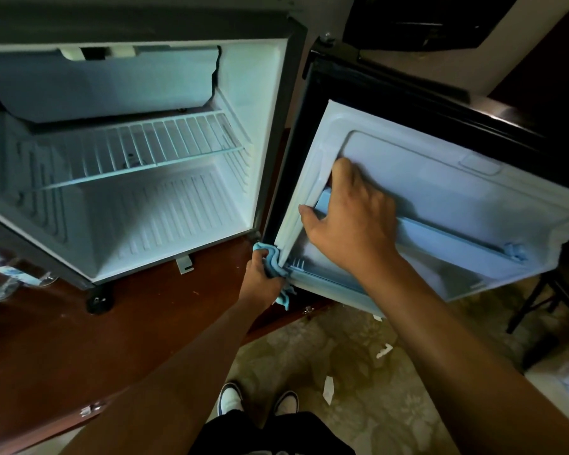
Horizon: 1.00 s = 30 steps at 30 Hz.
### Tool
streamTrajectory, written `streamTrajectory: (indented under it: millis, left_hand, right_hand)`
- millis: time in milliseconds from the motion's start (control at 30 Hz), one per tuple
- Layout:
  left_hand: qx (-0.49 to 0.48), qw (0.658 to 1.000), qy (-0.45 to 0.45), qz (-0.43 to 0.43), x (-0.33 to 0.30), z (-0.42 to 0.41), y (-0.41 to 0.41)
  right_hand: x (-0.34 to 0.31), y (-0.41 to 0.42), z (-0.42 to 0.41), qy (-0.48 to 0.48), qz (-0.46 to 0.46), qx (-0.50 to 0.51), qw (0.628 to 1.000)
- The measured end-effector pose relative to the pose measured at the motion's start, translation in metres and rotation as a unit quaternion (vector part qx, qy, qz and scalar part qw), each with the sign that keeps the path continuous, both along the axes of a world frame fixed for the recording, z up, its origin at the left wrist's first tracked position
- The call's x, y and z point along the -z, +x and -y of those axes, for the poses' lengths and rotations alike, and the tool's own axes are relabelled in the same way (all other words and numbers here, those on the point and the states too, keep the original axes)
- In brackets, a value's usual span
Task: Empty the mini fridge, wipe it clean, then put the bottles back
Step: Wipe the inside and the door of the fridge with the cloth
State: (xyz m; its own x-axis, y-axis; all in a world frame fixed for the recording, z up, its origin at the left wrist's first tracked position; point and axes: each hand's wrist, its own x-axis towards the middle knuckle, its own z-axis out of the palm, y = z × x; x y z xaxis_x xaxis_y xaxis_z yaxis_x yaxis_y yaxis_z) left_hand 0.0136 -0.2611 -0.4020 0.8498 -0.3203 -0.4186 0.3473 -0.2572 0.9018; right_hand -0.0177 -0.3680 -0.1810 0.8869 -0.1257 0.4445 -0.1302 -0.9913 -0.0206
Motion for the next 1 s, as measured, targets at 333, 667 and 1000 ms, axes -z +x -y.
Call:
streamTrajectory:
  millis: [333,667,1000]
  left_hand:
    - [0.002,0.992,0.059,0.115,-0.057,-0.012,-0.001]
    - [-0.063,0.979,0.006,0.193,-0.155,-0.011,-0.01]
    - [-0.107,0.96,-0.101,0.24,-0.219,-0.018,-0.041]
  right_hand:
    - [0.004,0.001,0.001,-0.008,-0.001,0.0,1.0]
    - [-0.001,-0.002,0.008,0.06,0.001,-0.063,0.996]
    - [-0.012,0.001,0.025,0.277,0.05,-0.133,0.95]
